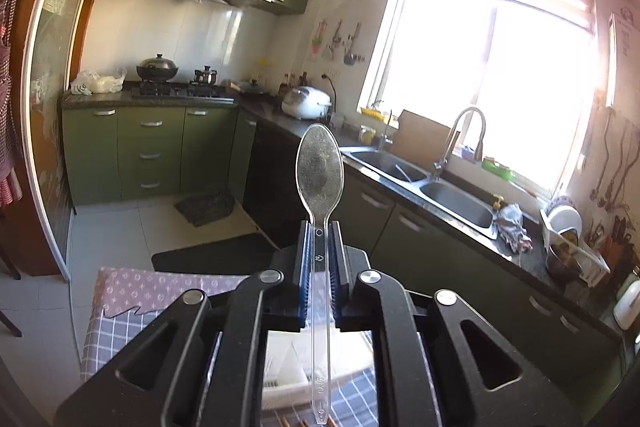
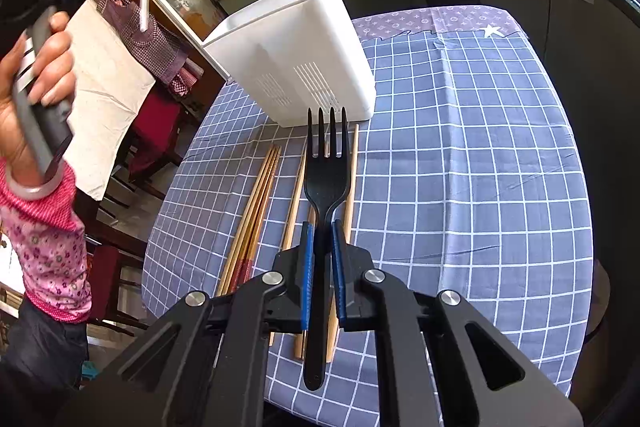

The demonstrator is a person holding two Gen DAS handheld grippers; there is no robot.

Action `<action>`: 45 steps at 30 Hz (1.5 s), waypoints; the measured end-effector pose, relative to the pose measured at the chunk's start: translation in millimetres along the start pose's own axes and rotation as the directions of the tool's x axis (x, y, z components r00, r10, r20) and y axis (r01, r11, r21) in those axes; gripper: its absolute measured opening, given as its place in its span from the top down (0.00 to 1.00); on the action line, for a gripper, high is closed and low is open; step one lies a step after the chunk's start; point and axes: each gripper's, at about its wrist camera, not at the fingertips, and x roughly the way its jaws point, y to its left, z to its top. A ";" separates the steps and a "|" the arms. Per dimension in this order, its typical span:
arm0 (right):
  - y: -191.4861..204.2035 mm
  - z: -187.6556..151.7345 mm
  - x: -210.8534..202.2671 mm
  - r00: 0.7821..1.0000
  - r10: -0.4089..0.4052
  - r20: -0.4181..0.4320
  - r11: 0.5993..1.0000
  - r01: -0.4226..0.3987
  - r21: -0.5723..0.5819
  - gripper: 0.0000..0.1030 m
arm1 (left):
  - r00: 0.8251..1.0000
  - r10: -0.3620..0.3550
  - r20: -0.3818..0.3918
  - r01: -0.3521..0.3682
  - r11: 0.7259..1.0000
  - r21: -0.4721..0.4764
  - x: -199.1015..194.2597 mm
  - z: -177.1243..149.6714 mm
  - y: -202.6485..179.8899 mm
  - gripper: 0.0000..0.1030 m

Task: Organize utensils
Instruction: 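Lift the spoon with the left gripper while the right gripper lifts the fork toward the white holder, then release the fork into the white holder with the right gripper while the left gripper releases the spoon there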

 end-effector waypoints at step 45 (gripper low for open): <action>59.0 186.1 55.0 0.843 -0.163 0.513 0.959 0.258 -0.120 0.90 | 0.975 0.164 -0.148 -0.163 0.986 0.020 -104.1 -105.6 58.2 0.58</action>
